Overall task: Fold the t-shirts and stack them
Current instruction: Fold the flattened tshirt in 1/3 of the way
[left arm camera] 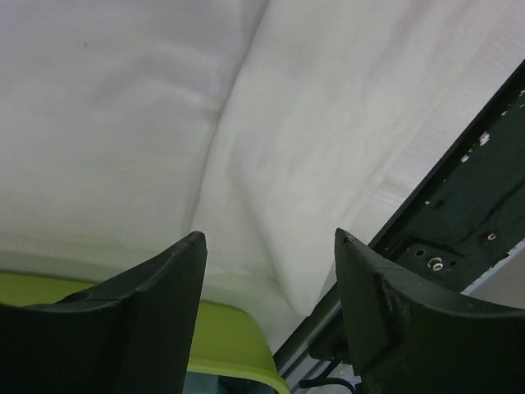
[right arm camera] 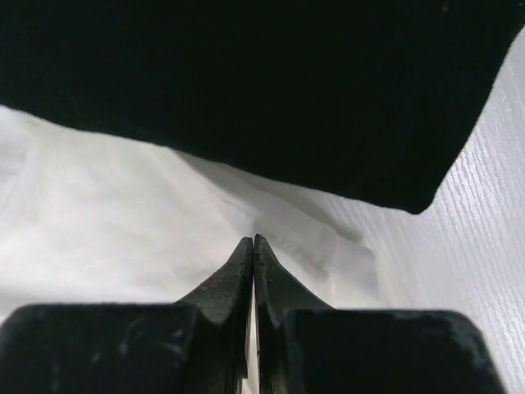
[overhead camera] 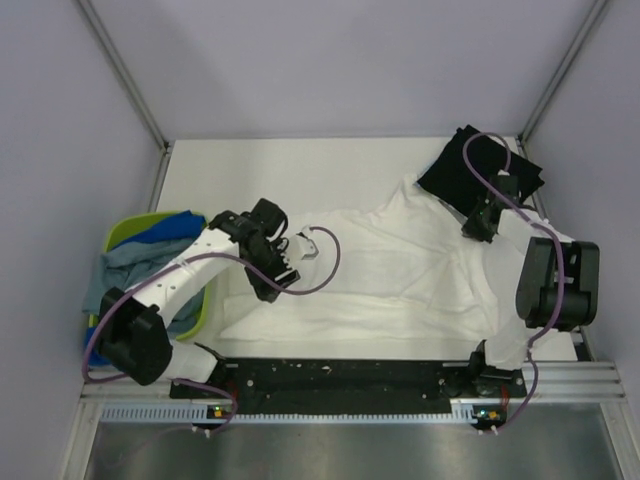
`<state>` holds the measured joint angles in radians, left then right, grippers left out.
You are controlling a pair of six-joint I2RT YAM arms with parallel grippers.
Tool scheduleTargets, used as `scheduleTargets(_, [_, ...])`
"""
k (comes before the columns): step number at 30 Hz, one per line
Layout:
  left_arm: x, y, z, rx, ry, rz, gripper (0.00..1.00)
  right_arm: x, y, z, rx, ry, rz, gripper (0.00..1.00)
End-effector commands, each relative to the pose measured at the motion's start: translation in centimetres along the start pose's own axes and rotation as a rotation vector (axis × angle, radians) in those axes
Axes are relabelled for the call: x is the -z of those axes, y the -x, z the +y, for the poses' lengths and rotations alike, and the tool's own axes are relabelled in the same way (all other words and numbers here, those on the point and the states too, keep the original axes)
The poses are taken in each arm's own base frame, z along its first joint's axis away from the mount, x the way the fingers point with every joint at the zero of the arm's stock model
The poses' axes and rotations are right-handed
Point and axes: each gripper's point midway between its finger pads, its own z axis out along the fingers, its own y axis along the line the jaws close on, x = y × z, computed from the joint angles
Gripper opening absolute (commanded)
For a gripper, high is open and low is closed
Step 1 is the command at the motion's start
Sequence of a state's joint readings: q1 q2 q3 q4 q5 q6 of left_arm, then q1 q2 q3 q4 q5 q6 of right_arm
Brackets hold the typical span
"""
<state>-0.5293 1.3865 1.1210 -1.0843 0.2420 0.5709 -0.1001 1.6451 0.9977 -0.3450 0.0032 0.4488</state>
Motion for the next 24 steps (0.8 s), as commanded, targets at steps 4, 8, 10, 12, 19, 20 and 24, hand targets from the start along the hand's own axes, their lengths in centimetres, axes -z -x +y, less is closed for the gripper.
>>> scheduleTargets(4, [-0.1,-2.9,3.7,0.145,0.18,0.085,0.66,0.5,5.8,-4.2,-0.234,-0.048,-0.152,0.0])
scheduleTargets(8, [-0.4,-4.8,3.5,0.179,0.207,0.097,0.63,5.7,8.8,-3.4,-0.173,-0.037,-0.308,0.0])
scheduleTargets(10, [-0.6,-5.9,3.4,0.162,0.227,0.109,0.62,8.2,8.6,-2.1,-0.088,-0.032,-0.334,0.08])
scheduleTargets(12, [-0.6,-6.9,4.4,0.144,0.283,0.123,0.61,9.9,6.9,-0.1,0.007,0.004,-0.307,0.2])
scheduleTargets(19, [0.5,-7.8,8.3,0.189,0.338,0.124,0.52,12.5,-4.5,4.7,0.2,0.143,-0.017,0.44])
scheduleTargets(20, [0.8,-8.1,8.7,0.203,0.336,0.116,0.51,12.7,-6.2,5.2,0.208,0.182,0.036,0.49])
scheduleTargets(24, [0.2,-10.2,8.1,0.199,0.287,0.147,0.55,12.4,-11.8,4.0,0.213,0.193,0.191,0.56])
